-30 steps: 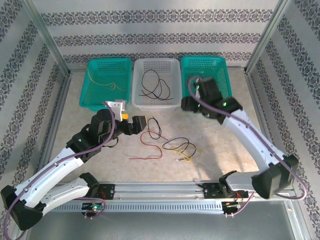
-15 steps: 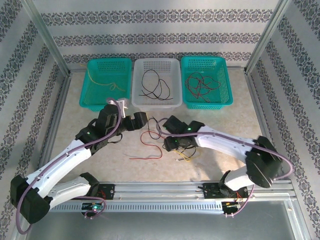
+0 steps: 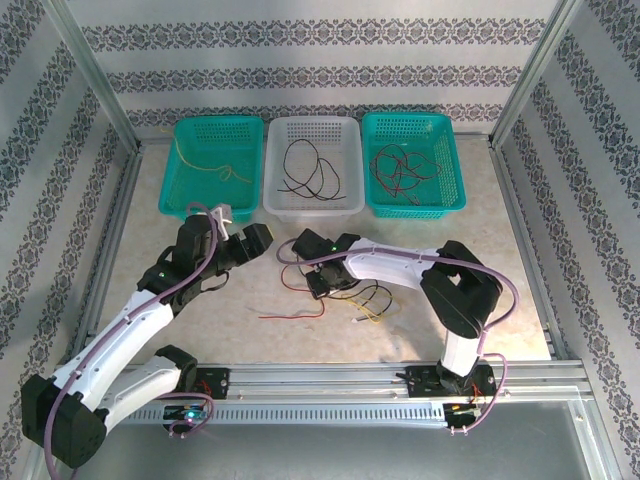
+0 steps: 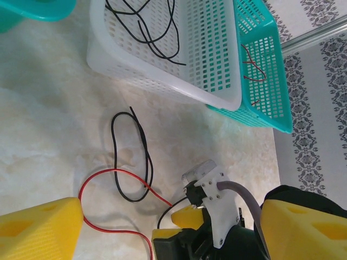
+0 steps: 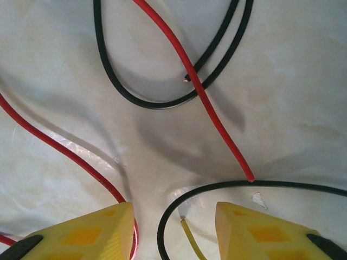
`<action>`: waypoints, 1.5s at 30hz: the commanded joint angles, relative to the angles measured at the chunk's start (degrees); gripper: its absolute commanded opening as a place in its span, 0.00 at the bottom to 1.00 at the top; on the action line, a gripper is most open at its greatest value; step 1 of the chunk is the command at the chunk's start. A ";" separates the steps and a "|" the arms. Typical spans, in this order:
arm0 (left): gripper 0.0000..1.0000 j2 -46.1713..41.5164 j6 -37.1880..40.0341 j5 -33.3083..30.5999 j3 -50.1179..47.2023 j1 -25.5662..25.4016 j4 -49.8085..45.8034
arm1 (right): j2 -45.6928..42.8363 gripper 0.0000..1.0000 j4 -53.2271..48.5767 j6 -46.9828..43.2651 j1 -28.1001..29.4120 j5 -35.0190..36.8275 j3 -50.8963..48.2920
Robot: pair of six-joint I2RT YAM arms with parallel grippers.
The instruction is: Untangle the cables
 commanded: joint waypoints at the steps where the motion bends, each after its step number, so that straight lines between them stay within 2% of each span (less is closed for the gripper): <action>1: 0.84 -0.32 -1.37 1.75 -0.74 1.16 0.81 | 1.51 0.42 -3.39 0.26 0.04 1.74 1.72; 11: 0.83 -0.79 -1.08 3.61 -0.80 2.85 0.68 | 5.57 0.40 -7.35 0.53 0.13 -0.29 3.73; 12: 0.83 -0.97 -1.15 3.59 -0.93 2.96 0.68 | 5.61 0.38 -7.52 0.51 0.13 -0.16 3.84; 14: 0.83 -1.07 -1.41 3.89 -1.15 3.25 0.93 | 5.42 0.23 -8.11 0.88 0.13 0.75 4.15; 16: 0.83 -0.98 -1.58 4.62 -1.24 3.33 1.43 | 3.93 0.13 -7.99 1.31 0.13 2.00 3.64; 21: 0.81 0.33 -1.43 9.08 -1.03 3.31 4.60 | -5.74 0.00 -5.20 2.46 0.31 4.00 0.29; 28: 0.77 4.14 -8.35 20.67 -3.08 3.08 20.54 | -23.18 0.00 -0.05 1.71 0.49 3.26 -2.66; 34: 0.80 8.11 -15.21 26.19 -3.03 0.04 34.01 | -33.50 0.00 4.46 0.45 0.56 -0.74 -2.21; 40: 0.83 11.80 -20.38 26.91 -2.48 -6.11 44.32 | -38.47 0.00 8.51 -0.42 0.48 -3.97 -1.04; 45: 0.83 14.33 -25.21 25.01 -3.18 -9.08 51.29 | -39.56 0.00 12.36 -0.87 0.55 -10.95 -1.43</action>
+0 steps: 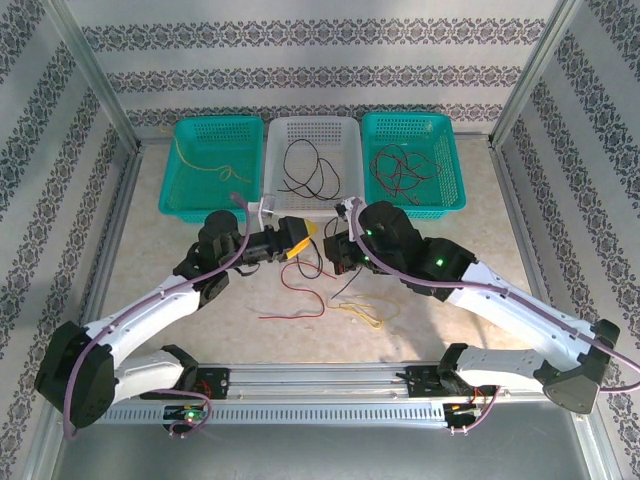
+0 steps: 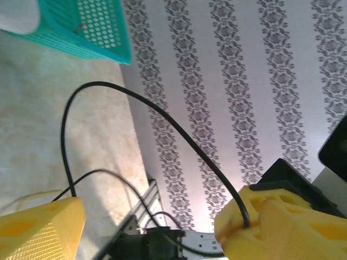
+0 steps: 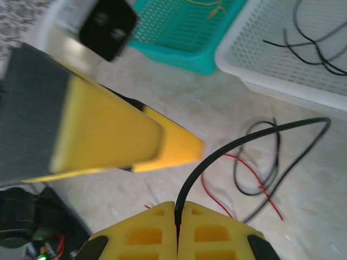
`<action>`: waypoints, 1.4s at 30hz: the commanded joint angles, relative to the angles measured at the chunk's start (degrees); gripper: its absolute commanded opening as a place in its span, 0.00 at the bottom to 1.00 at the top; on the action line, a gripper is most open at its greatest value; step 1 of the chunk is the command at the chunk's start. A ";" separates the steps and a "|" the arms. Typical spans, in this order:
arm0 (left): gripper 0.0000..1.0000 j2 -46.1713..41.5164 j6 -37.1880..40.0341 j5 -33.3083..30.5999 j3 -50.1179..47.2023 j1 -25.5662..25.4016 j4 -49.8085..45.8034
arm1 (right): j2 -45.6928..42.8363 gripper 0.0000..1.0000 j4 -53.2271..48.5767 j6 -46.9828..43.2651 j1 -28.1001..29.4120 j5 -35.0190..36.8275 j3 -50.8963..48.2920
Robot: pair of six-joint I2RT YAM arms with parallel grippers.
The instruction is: Untangle the cables
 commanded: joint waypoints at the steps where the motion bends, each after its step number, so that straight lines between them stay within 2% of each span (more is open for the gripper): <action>1: 0.83 0.97 -5.36 -0.19 -0.33 -1.00 11.03 | -0.59 0.00 3.99 -0.95 0.57 -5.49 0.04; 8: 0.80 2.99 -7.58 -0.95 0.32 -1.08 13.80 | -0.22 0.00 6.98 -0.95 1.07 -11.83 -1.17; 12: 0.70 4.22 -8.78 -0.46 0.05 -1.27 15.67 | 0.42 0.00 7.52 -0.63 1.25 -12.52 -1.73; 16: 0.48 4.39 -9.04 -0.11 0.36 -1.25 16.54 | 1.88 0.00 7.55 -0.50 1.55 -13.42 -1.70; 18: 0.33 3.81 -7.98 -0.25 0.96 -1.16 15.47 | 2.41 0.00 7.57 -0.37 1.65 -13.43 -1.81; 24: 0.00 -0.69 0.93 -1.97 5.40 -0.65 5.12 | 2.95 0.00 7.25 0.65 1.60 -11.85 -2.93; 28: 0.00 -5.37 7.07 -5.16 6.96 -0.64 3.12 | 3.28 0.00 7.73 2.99 1.35 -9.68 -4.55; 32: 0.00 -8.80 7.96 -6.30 5.02 -0.62 12.42 | 4.46 0.02 11.19 6.83 0.81 -10.70 -6.92; 33: 0.00 -8.97 7.74 -6.23 4.75 -0.67 13.62 | 4.73 0.08 12.03 7.41 0.79 -10.86 -7.30; 35: 0.00 -9.09 7.35 -5.87 4.87 -0.64 14.05 | 4.80 0.29 13.80 8.39 0.76 -10.83 -8.11; 36: 0.00 -9.10 7.21 -5.86 4.79 -0.64 13.89 | 4.79 0.34 14.59 8.61 0.81 -10.88 -8.41; 37: 0.00 -9.09 7.01 -5.92 4.67 -0.62 13.93 | 4.70 0.36 15.42 8.81 0.73 -10.96 -8.74; 39: 0.00 -9.09 6.48 -5.96 4.53 -0.55 14.75 | 4.77 0.34 16.37 9.14 0.66 -11.14 -8.77; 42: 0.00 -9.16 5.97 -6.04 4.60 -0.54 15.75 | 5.06 0.19 17.36 9.41 0.64 -11.65 -8.73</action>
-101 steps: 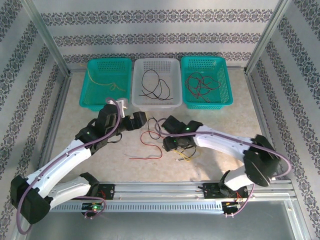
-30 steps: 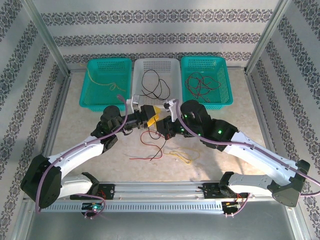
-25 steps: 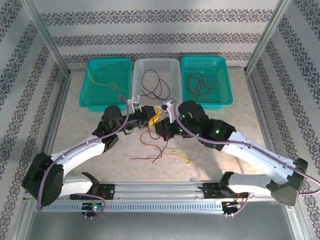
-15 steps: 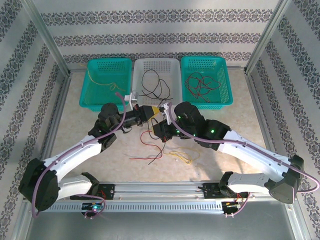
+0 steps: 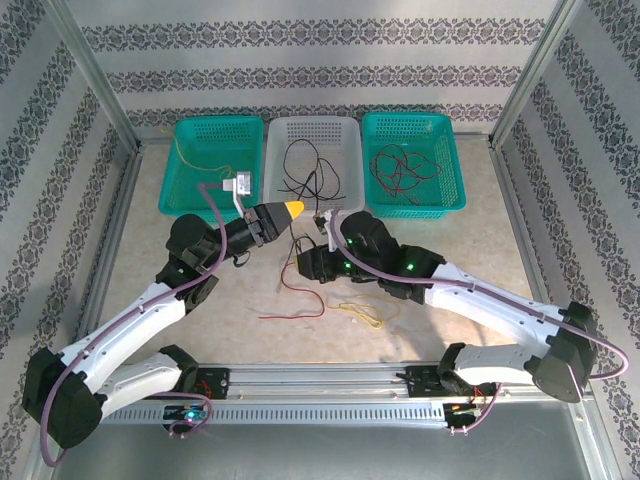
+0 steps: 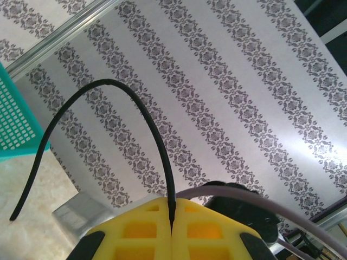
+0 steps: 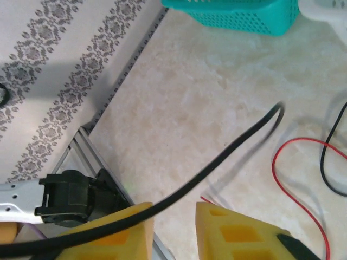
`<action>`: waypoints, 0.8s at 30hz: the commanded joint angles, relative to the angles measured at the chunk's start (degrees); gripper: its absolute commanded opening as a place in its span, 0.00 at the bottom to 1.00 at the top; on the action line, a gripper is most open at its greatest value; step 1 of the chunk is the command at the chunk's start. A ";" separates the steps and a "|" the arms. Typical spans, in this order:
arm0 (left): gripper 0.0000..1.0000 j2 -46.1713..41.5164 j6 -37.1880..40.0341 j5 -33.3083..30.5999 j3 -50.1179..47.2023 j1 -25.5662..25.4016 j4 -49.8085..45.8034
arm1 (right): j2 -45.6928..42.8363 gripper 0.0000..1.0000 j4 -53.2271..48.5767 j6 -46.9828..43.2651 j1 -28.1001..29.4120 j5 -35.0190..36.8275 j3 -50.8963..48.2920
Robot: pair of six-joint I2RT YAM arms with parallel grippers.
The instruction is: Untangle the cables
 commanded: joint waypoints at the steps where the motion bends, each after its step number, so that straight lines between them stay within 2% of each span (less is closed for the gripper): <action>1: 0.00 -0.80 0.49 -0.38 0.79 0.04 5.44 | -0.43 0.14 2.62 1.38 -0.48 -0.35 -0.30; 8: 0.00 -0.91 2.24 0.17 2.88 0.04 3.59 | -1.91 0.03 4.14 2.24 -0.78 -0.09 -1.85; 12: 0.00 -0.91 5.58 0.77 4.19 0.04 1.48 | -2.37 0.02 3.81 2.97 -1.34 0.27 -2.66; 15: 0.00 -0.78 11.41 -1.80 7.21 -0.01 -6.66 | -2.18 0.12 1.74 2.38 -1.31 1.14 -2.51; 18: 0.00 1.11 18.04 -7.16 12.76 0.12 -18.02 | -3.51 0.31 -0.92 1.86 -1.61 4.42 -2.72; 21: 0.00 4.84 23.48 -12.80 20.29 0.71 -27.67 | -5.70 0.40 -4.99 1.13 -2.61 8.58 -2.85; 24: 0.00 10.37 28.17 -15.53 27.95 1.86 -34.65 | -8.28 0.46 -10.12 1.78 -4.75 14.74 -3.58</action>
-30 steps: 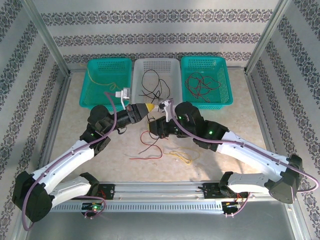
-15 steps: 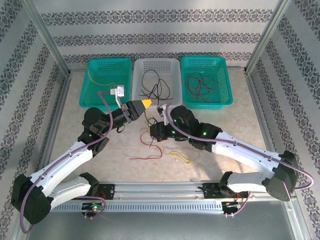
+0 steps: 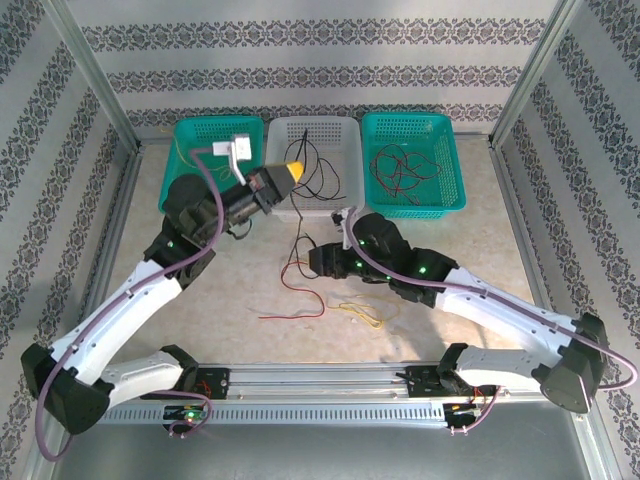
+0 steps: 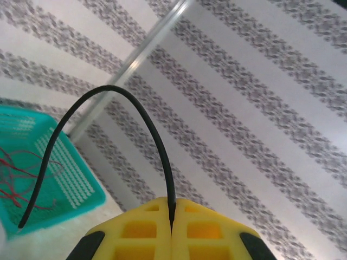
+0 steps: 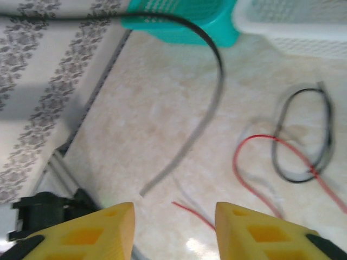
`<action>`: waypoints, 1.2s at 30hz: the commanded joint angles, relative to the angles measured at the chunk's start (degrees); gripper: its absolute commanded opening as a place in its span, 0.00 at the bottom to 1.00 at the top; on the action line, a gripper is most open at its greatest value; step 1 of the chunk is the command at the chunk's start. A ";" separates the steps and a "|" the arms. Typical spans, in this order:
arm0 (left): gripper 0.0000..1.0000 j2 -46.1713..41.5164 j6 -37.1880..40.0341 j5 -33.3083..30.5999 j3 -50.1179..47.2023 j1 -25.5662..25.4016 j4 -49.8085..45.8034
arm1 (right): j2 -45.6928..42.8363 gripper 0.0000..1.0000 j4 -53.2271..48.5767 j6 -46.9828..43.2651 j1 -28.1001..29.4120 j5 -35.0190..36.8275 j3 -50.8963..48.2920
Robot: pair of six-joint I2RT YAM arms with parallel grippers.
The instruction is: Untangle the cables
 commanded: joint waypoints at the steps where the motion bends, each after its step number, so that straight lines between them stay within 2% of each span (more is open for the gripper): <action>1: 0.00 5.51 9.73 -6.00 7.57 1.85 -12.27 | -3.70 0.47 -7.71 0.30 -2.79 9.02 -1.35; 4: 0.00 12.10 11.68 -6.36 14.37 4.27 -14.80 | -6.51 0.49 -10.52 1.30 -5.56 9.86 -3.01; 7: 0.00 18.73 12.98 -6.37 21.52 6.00 -15.40 | -9.47 0.50 -11.55 1.73 -5.88 10.21 -4.25; 14: 0.00 35.41 20.58 -8.39 38.77 6.78 -21.56 | -13.02 0.51 -14.14 2.10 -5.91 10.66 -5.97; 15: 0.03 37.28 21.65 -9.71 40.56 6.85 -22.89 | -13.33 0.51 -14.44 2.10 -5.92 10.57 -6.08; 19: 0.63 43.44 23.28 -13.19 44.43 7.21 -26.92 | -13.88 0.51 -15.83 1.45 -5.92 10.83 -5.60; 21: 0.72 44.25 22.83 -14.00 43.27 7.21 -26.43 | -13.81 0.51 -16.14 1.23 -5.92 10.97 -5.22; 23: 0.76 44.01 22.30 -14.34 41.26 7.21 -25.83 | -13.34 0.51 -15.98 0.90 -5.91 11.01 -4.95; 27: 0.75 40.03 21.70 -14.43 36.30 7.19 -24.92 | -10.87 0.51 -15.32 0.30 -5.90 10.70 -4.23; 30: 0.73 33.00 20.72 -14.59 29.15 7.18 -23.05 | -7.85 0.51 -13.77 0.13 -5.62 10.35 -3.47; 36: 0.70 13.17 16.45 -13.51 8.97 7.20 -21.32 | 2.12 0.51 -11.28 -0.60 -3.81 10.41 -0.18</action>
